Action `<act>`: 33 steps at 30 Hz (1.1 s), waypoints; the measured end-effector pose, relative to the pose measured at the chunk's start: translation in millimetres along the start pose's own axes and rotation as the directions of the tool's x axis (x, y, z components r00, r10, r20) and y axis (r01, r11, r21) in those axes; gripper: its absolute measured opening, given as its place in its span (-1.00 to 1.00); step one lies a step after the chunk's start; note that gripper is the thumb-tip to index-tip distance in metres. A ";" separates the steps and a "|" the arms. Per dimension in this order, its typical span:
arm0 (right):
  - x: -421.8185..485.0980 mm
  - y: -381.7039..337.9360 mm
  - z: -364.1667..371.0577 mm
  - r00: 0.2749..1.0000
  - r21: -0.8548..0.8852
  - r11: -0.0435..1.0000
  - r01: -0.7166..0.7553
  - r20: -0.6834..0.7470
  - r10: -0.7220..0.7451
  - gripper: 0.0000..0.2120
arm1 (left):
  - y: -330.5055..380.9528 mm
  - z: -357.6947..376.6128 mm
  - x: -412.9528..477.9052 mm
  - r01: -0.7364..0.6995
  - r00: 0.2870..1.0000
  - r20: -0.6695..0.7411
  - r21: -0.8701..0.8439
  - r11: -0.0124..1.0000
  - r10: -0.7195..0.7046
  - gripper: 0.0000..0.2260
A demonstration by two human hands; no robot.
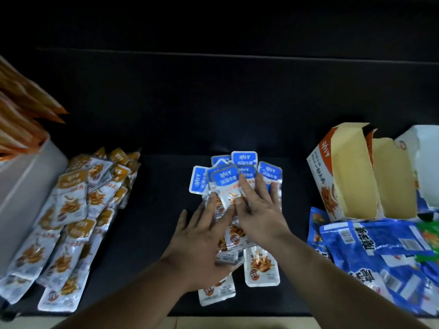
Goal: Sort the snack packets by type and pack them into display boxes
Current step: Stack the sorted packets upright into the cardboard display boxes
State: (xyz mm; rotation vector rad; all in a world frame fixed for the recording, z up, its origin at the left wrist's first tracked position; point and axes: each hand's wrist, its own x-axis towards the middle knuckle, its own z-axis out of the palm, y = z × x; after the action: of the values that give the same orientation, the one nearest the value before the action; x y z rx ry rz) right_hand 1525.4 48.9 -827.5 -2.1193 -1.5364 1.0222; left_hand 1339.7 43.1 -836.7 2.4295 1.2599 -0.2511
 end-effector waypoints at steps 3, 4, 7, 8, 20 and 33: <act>1.4 -19.9 11.4 0.998 0.034 0.999 0.039 0.046 -0.041 -0.45 | -19.1 -6.1 -10.9 0.043 0.999 -0.010 0.002 0.999 -0.043 0.01; 2.9 -25.1 14.0 0.996 0.061 0.997 0.052 0.063 -0.056 -0.46 | -26.0 -8.5 -13.7 0.054 0.998 -0.016 0.002 0.999 -0.054 0.02; 7.0 -32.3 17.2 0.989 0.141 0.986 0.088 0.108 -0.104 -0.46 | -42.7 -14.1 -20.6 0.110 0.994 -0.013 -0.017 0.994 -0.110 0.04; 9.1 -31.3 18.5 0.985 0.158 0.981 0.110 0.113 -0.128 -0.45 | -46.6 -15.4 -22.0 0.121 0.993 -0.010 -0.034 0.992 -0.121 0.05; 12.8 -65.0 68.0 0.972 0.054 0.980 0.193 0.129 -0.198 -0.42 | -90.3 -18.7 -55.4 0.147 0.989 0.033 -0.215 0.965 -0.143 -0.01; -2.6 -61.3 40.2 0.998 0.356 0.933 0.056 -0.051 -0.040 -0.46 | -100.4 -7.7 -91.0 0.111 0.917 -0.307 -0.413 0.904 -0.253 -0.28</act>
State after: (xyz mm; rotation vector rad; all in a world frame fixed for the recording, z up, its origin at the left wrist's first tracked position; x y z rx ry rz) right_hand 1454.5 63.2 -815.5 -1.8302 -1.2617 1.1335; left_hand 1205.0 30.7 -825.6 2.0655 1.5268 0.3776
